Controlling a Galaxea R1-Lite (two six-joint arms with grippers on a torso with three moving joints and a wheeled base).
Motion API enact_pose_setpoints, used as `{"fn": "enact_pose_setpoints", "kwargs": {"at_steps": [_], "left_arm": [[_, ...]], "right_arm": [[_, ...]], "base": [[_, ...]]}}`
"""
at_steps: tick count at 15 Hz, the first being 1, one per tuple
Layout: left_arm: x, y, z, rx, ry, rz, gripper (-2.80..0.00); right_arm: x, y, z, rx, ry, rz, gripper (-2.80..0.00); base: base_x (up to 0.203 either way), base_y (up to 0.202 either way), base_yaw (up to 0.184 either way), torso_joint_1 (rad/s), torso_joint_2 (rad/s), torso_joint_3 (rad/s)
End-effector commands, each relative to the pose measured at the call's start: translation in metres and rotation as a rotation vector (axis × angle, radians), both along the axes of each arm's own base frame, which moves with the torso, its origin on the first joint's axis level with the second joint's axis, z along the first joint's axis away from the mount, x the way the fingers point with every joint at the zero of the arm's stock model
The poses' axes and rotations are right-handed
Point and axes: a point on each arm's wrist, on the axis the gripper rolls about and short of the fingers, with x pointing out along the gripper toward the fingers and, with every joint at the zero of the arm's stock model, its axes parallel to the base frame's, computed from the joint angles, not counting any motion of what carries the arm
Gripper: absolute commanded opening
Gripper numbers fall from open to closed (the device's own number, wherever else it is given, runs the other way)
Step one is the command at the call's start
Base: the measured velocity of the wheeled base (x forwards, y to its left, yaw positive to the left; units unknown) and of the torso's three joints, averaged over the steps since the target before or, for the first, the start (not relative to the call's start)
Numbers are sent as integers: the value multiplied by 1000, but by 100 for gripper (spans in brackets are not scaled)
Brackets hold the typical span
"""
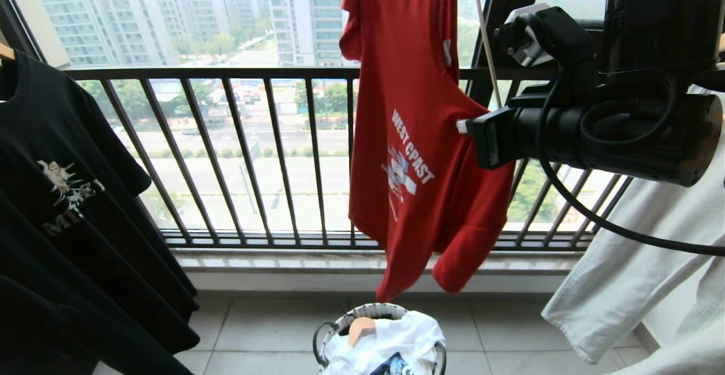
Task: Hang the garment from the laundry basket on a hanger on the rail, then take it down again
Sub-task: Hang the clothes rack on the clothesline
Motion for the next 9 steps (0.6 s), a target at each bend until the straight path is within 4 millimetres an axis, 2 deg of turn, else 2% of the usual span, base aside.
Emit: {"fn": "enact_pose_setpoints", "kwargs": {"at_steps": [1,4,9], "left_arm": [[0,0,0,5,6,-4,-280],[0,0,0,6,4,-4,-280],[0,0,0,5,4,-4,-280]], "right_arm": [[6,1,-4,-10,11,-10,-280],[15,5,-6,-37,27,-11,-280],[15,5,-6,-48,40,-10,-280]], "base": [[0,0,0,0,0,0],[0,0,0,0,0,0],[0,0,0,0,0,0]]}}
